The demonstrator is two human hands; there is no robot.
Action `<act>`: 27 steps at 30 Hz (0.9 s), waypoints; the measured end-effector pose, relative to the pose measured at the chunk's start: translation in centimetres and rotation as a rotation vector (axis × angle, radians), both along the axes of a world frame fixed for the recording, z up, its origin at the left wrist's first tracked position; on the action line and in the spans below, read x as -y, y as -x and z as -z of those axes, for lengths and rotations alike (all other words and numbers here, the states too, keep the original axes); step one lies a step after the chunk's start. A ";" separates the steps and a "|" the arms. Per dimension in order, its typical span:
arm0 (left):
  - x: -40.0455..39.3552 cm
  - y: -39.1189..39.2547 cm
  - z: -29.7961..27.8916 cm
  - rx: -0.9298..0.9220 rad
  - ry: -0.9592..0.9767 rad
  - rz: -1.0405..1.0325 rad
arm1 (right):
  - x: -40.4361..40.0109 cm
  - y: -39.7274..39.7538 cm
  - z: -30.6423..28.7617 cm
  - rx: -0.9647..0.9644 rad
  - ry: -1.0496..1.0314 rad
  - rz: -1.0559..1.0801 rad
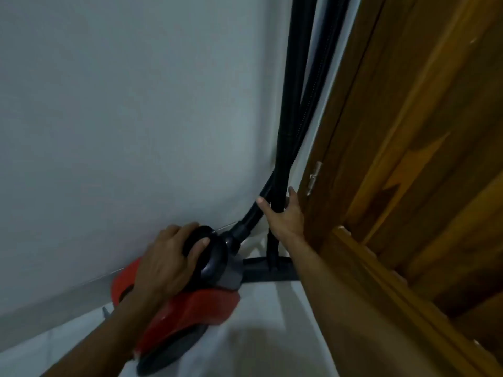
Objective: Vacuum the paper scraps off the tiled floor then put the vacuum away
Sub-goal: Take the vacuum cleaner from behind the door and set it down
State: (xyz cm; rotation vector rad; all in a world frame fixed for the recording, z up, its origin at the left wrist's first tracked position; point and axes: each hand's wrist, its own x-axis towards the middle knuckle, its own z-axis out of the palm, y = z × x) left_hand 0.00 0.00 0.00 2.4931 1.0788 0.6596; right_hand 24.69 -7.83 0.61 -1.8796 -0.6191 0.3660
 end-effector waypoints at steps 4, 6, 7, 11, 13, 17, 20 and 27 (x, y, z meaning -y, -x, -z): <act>0.1 0.8 0.1 -0.005 -0.025 0.029 | -1.3 -0.5 1.0 -0.014 -0.051 0.008; -0.6 0.8 0.2 -0.005 -0.026 0.023 | -2.6 -0.9 1.3 -0.033 -0.093 0.050; -0.9 0.6 0.5 -0.007 -0.049 0.009 | -3.2 -1.3 1.4 -0.025 -0.138 0.074; -1.3 0.1 1.3 -0.047 -0.195 -0.030 | -4.7 -2.0 1.7 -0.012 -0.256 0.127; -1.4 0.0 1.4 -0.046 -0.213 -0.050 | -5.1 -2.0 1.9 -0.007 -0.269 0.154; -1.6 -0.2 1.4 -0.034 -0.237 -0.037 | -5.7 -1.9 2.1 -0.005 -0.316 0.190; -1.6 -0.2 1.3 -0.031 -0.234 -0.044 | -5.8 -1.7 2.2 -0.012 -0.337 0.198; -1.9 0.1 1.1 0.015 -0.219 0.009 | -5.1 -0.4 1.3 -0.003 -0.322 0.216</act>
